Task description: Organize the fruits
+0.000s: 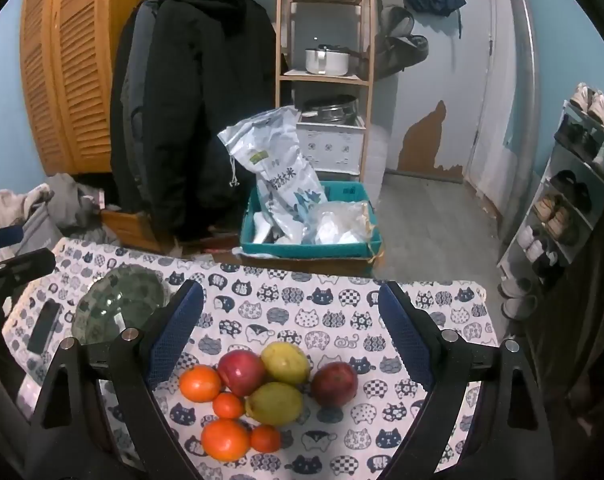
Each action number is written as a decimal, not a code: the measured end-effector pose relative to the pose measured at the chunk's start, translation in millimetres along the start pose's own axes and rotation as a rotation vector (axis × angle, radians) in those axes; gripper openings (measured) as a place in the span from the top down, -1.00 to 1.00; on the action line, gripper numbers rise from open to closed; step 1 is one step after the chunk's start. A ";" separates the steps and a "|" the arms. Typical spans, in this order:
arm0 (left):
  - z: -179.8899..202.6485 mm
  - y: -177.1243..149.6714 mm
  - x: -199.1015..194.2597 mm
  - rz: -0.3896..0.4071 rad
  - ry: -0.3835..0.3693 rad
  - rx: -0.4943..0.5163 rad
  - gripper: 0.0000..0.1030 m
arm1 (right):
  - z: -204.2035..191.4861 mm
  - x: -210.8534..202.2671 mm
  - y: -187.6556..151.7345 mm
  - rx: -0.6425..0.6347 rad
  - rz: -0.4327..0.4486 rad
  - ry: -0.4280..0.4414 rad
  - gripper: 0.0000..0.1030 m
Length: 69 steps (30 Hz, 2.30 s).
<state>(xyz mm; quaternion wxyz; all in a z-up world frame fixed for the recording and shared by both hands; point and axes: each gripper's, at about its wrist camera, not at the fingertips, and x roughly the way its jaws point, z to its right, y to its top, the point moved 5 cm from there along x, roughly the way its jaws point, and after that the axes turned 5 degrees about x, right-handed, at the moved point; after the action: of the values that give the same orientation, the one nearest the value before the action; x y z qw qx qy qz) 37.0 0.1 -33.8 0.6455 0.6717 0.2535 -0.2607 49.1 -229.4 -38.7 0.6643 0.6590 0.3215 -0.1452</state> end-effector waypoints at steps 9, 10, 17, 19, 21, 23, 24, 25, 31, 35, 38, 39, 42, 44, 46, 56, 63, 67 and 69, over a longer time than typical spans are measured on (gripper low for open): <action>-0.5 0.5 -0.1 0.007 0.000 0.001 -0.98 | -1.9 0.2 0.2 -0.001 -0.003 0.002 -0.71; -0.4 1.0 1.0 0.006 -0.002 0.001 -0.98 | -1.7 -0.1 0.7 -0.002 -0.002 0.004 -0.71; 0.5 3.0 -1.5 0.012 -0.018 0.010 -0.98 | -1.9 0.4 0.7 -0.004 -0.001 0.007 -0.71; 1.7 2.7 -3.2 0.019 -0.014 0.018 -0.98 | -4.3 0.7 -0.4 -0.005 0.000 0.007 -0.71; 1.2 1.9 -3.9 0.027 -0.009 0.019 -0.98 | -3.7 0.4 -0.7 -0.004 0.000 0.007 -0.71; 1.5 2.4 -4.6 0.030 -0.010 0.018 -0.98 | -6.2 0.6 -0.4 -0.003 -0.003 0.008 -0.71; 1.6 2.8 -4.8 0.031 -0.010 0.017 -0.98 | -6.9 0.4 -0.7 -0.001 -0.003 0.007 -0.71; 1.7 3.3 -4.8 0.031 -0.008 0.018 -0.98 | -6.8 0.6 -0.5 -0.002 -0.004 0.005 -0.71; 3.6 3.6 -5.8 0.025 -0.011 0.020 -0.98 | -4.0 2.0 0.3 0.007 -0.016 0.009 -0.71; 2.8 3.2 -5.3 0.026 -0.015 0.020 -0.98 | -3.6 1.6 -0.4 0.007 -0.014 0.011 -0.71; 3.2 2.8 -5.4 0.025 -0.015 0.017 -0.98 | -3.9 1.2 -0.8 0.006 -0.013 0.012 -0.71; 3.7 2.8 -5.6 0.024 -0.015 0.017 -0.98 | -4.2 1.3 -0.5 0.006 -0.014 0.013 -0.71; 3.6 2.3 -5.4 0.026 -0.013 0.018 -0.98 | -4.4 1.5 -0.8 0.007 -0.016 0.012 -0.71; 4.3 2.4 -5.8 0.026 -0.014 0.018 -0.98 | -4.7 1.5 -0.5 0.006 -0.016 0.014 -0.71; 3.7 2.3 -5.4 0.025 -0.013 0.019 -0.98 | -4.4 1.5 -0.3 0.004 -0.015 0.013 -0.71; 4.1 1.0 -5.6 0.023 -0.012 0.014 -0.98 | -4.0 1.6 0.1 0.005 -0.016 0.015 -0.71; 3.4 0.3 -5.1 0.021 -0.012 0.014 -0.98 | -4.8 1.4 0.8 0.003 -0.015 0.014 -0.71; 3.5 0.1 -4.6 0.019 -0.011 0.012 -0.98 | -4.6 1.2 1.0 0.003 -0.015 0.013 -0.71; 3.7 -0.1 -5.0 0.019 -0.013 0.012 -0.98 | -4.7 1.2 1.1 0.003 -0.014 0.014 -0.71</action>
<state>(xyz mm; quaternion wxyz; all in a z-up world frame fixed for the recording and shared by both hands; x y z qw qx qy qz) 33.1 -3.6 -30.6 0.6456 0.6762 0.2412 -0.2604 49.6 -224.4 -38.3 0.6599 0.6588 0.3304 -0.1459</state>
